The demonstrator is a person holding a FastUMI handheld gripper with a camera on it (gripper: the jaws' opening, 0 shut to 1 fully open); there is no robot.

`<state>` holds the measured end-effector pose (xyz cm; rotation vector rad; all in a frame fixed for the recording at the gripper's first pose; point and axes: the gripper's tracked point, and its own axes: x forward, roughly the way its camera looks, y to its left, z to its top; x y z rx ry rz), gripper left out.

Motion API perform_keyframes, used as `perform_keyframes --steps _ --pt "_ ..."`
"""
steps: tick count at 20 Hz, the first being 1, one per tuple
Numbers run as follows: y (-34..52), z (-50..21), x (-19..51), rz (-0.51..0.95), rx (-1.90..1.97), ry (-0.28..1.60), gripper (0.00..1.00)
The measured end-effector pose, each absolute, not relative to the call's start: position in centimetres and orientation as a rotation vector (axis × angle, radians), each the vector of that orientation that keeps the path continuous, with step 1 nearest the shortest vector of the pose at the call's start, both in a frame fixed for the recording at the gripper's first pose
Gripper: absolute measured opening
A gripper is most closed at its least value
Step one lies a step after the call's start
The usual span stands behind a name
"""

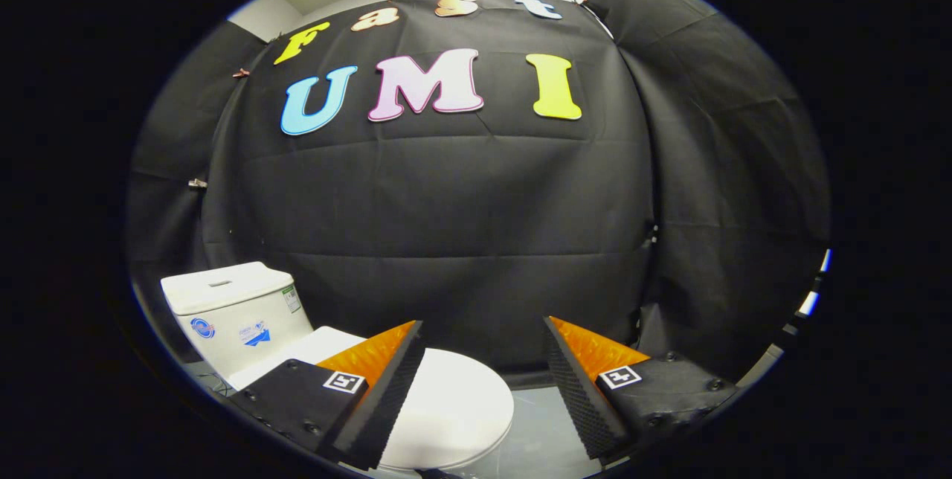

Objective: Open the toilet lid.

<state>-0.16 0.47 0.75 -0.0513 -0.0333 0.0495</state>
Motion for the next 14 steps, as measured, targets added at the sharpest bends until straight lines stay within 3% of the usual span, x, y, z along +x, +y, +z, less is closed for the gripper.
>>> perform_keyframes --steps 14 --pt "-0.1 5.3 0.1 0.08 -0.141 -0.065 0.98"
